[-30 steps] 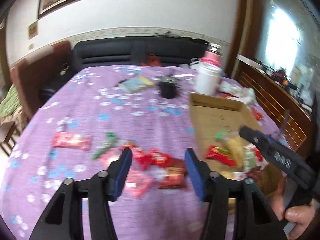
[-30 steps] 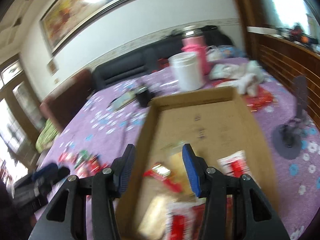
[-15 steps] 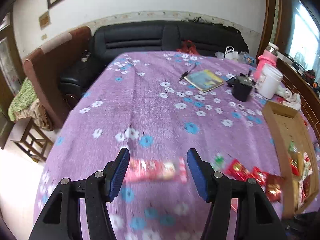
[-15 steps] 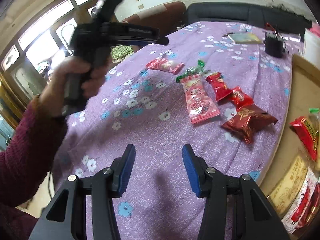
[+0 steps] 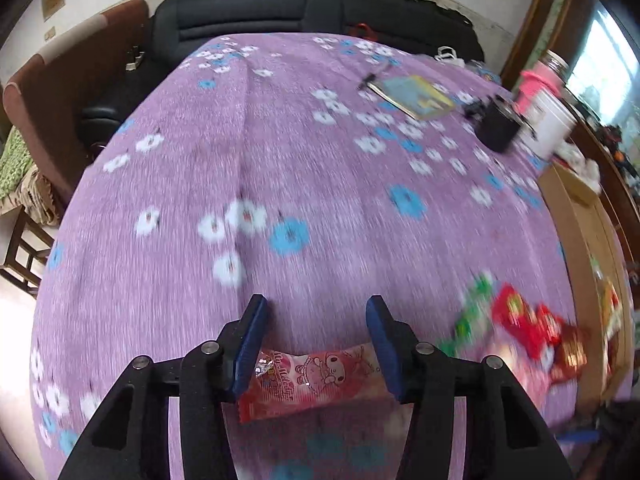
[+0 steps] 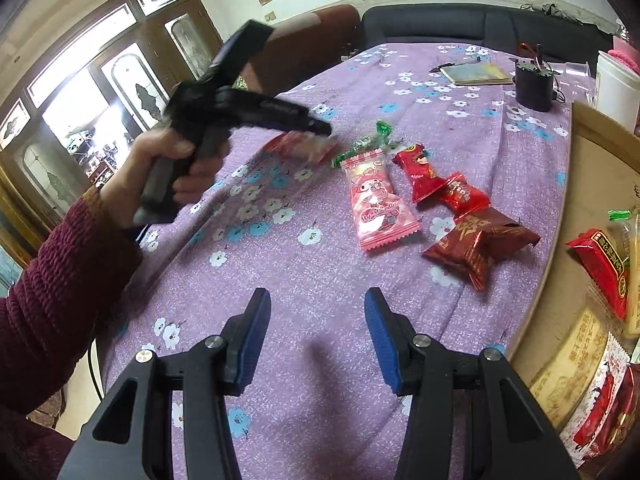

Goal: Organize snacks
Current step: 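Grasp the pink My Melody packet with the left gripper, then grasp a second pink My Melody packet with the right gripper while the left gripper holds its packet, then carry both pink My Melody packets over the cardboard tray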

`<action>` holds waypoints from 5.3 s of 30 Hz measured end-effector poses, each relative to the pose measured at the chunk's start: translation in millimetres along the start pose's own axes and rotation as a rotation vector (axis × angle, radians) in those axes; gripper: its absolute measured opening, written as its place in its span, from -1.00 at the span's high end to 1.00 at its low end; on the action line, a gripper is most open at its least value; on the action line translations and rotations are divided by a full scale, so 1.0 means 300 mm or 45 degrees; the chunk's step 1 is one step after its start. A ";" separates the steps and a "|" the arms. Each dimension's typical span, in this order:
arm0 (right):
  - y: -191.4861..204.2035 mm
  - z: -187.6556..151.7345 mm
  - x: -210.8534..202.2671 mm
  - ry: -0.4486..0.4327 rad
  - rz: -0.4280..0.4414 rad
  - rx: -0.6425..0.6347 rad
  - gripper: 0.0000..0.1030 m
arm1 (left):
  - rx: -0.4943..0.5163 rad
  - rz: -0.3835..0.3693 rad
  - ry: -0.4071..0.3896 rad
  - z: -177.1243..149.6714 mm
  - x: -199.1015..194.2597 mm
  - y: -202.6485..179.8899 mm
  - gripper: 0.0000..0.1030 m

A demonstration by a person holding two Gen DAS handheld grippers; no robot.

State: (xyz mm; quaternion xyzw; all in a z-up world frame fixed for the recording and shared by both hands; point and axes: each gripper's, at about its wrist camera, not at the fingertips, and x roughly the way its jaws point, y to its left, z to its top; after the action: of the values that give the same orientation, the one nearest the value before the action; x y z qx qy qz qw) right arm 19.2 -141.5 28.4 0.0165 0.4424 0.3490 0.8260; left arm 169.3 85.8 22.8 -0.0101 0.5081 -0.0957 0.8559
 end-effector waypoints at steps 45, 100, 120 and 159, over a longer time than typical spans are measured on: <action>-0.016 -0.001 -0.027 -0.060 -0.052 0.054 0.07 | 0.728 0.005 0.038 -0.441 -0.241 -0.192 -0.29; 0.068 0.066 0.103 -0.157 -0.370 0.115 0.45 | -0.180 0.136 -0.400 -0.434 -0.269 -0.109 0.50; 0.060 0.066 0.090 -0.193 -0.326 0.130 0.43 | -0.091 0.238 -0.467 -0.433 -0.279 -0.162 0.50; 0.054 0.102 -0.013 -0.287 -0.472 0.172 0.43 | -0.106 0.209 -0.544 -0.432 -0.303 -0.171 0.50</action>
State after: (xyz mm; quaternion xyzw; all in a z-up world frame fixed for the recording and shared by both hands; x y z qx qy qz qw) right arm 31.5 -122.7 55.3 0.0290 0.3652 0.1567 0.9172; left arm 6.1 61.7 44.9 -0.0240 0.3179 -0.0003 0.9478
